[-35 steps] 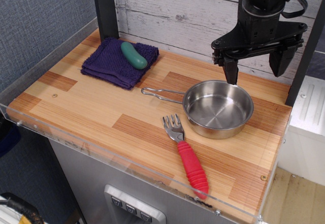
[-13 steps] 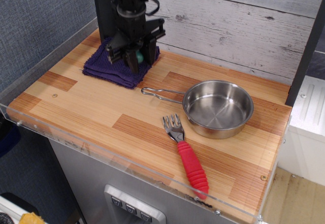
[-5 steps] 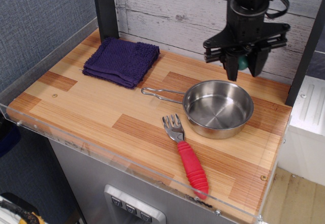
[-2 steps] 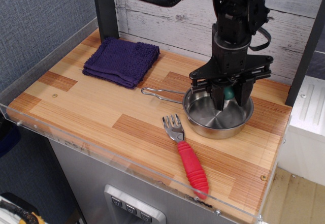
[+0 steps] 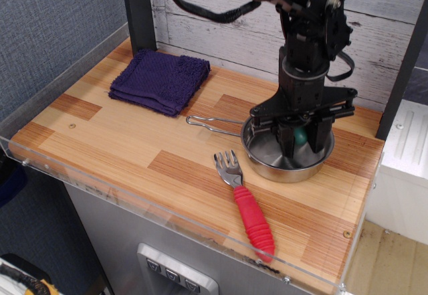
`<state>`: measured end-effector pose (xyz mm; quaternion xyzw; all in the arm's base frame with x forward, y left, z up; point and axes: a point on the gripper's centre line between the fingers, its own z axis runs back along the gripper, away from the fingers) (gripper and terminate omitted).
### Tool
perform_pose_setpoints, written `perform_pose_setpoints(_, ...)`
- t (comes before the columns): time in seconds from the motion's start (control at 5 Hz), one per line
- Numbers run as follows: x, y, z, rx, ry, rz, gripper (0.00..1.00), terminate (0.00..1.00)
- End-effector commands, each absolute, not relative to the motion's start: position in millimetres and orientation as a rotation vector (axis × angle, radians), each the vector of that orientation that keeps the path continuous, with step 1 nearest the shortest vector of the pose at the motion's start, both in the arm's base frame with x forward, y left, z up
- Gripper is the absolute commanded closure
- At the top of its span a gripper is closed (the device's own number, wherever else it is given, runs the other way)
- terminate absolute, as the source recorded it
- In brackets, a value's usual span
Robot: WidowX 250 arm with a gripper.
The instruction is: Put the cucumber inside the pan
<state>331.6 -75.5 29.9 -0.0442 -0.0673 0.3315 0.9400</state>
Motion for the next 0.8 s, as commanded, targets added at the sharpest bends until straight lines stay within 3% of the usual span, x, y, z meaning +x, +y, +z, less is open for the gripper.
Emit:
perform_pose_setpoints(0.0, 317.1, -75.7, 31.5, -0.078, -0.117, 0.738, 0.00, 0.00)
perform_pose_setpoints(0.6, 321.8, -79.9, 34.2, -0.055, -0.110, 0.713, 0.00, 0.00)
